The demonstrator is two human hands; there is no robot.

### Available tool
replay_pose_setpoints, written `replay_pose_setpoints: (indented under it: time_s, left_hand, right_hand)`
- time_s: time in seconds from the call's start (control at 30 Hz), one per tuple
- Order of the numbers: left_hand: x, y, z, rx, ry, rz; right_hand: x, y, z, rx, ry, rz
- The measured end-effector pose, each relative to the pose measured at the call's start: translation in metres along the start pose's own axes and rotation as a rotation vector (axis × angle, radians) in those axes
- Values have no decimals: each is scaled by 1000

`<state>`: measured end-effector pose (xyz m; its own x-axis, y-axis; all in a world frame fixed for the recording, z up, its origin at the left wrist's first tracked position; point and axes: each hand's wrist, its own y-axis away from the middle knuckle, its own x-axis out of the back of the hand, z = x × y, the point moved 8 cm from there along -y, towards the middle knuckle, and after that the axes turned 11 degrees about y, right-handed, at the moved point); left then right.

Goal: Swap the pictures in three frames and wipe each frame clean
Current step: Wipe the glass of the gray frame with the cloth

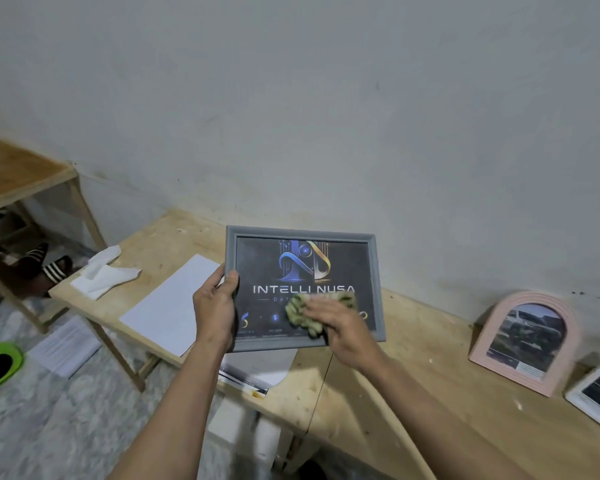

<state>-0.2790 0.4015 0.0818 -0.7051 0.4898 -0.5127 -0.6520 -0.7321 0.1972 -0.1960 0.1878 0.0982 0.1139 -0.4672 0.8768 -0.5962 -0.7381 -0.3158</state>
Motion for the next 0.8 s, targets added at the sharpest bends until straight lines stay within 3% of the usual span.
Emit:
replay_pose_setpoints:
  time_s: [0.1, 0.17, 0.23, 0.33, 0.5, 0.7, 0.8]
  left_hand:
    - [6, -4, 2, -11, -75, -16]
    - [7, -4, -1, 7, -126, -37]
    - [1, 1, -6, 38, -114, -55]
    - [-16, 10, -12, 64, -77, -92]
    - [-27, 10, -7, 74, 6, -67]
    - [-3, 7, -9, 61, 11, 25]
    - [0, 13, -19, 79, -45, 22]
  right_hand:
    - [-16, 26, -2, -108, -166, -260]
    - [-2, 22, 4, -248, -335, -318]
    - [37, -7, 12, -309, -338, -138]
    - [86, -63, 16, -207, -164, 156]
    - [50, -68, -5, -4, 44, 156]
    - [-10, 10, -31, 8, -139, -131]
    - [-5, 18, -28, -98, -292, -304]
